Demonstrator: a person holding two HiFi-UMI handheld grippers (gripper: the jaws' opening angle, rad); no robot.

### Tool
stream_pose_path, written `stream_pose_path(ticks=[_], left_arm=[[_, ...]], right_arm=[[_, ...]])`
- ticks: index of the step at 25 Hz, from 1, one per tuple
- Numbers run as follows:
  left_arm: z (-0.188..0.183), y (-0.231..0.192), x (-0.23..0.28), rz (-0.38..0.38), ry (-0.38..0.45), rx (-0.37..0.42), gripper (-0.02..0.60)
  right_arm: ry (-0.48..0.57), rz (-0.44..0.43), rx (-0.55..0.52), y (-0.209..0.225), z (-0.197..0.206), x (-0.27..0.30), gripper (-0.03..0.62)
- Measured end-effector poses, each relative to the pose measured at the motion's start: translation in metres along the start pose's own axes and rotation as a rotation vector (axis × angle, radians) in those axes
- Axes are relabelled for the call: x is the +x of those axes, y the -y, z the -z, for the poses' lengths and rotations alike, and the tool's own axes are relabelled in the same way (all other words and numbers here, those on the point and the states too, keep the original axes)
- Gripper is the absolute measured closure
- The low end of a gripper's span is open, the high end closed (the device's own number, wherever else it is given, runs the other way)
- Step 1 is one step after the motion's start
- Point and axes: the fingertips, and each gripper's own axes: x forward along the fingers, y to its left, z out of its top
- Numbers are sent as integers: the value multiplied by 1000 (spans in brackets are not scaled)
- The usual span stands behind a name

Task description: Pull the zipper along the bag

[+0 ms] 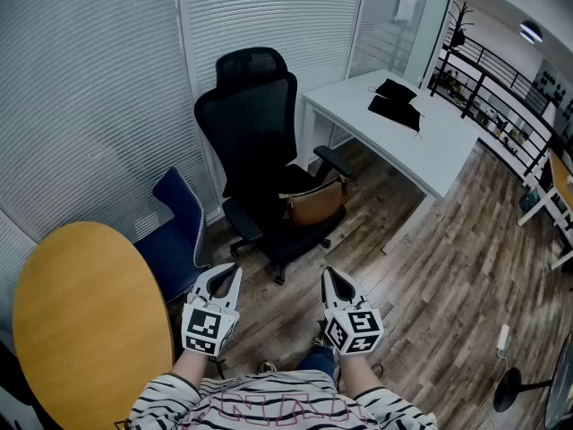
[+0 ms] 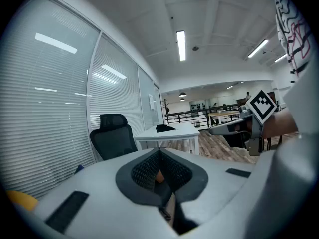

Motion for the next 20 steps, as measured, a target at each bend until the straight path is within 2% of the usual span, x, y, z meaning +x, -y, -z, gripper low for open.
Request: stream_pose_path(ticks=[6,12,13,14,15,16,18,20], left_arm=[[8,3,23,33,7,-20,555],[7,0,57,14,14,-58,551],[8,0,65,12,6,-65,551],[8,-2,73,5,-1,-74,551],[8,-4,81,-7,-5,-86,549],[7,-7,90,-20,-7,-99,540],[4,-10,108,-43,-9,-125,470],[2,-12,126,-63,-12,-146,449]], right_arm=[[5,-2,-2,14,-2,16,566],[-14,-23,-41,37,-7,52,554],[-23,-31,-39,42,-6,60,506],[-33,-37,-36,48,-6,68,417],[-42,-43,-37,53,-7,76,379],[-50,-51,-41,59,-8,84,379],[-63,-70,-53,71,-11,97,379],[-74,-83,-62,87,-13,108,379]])
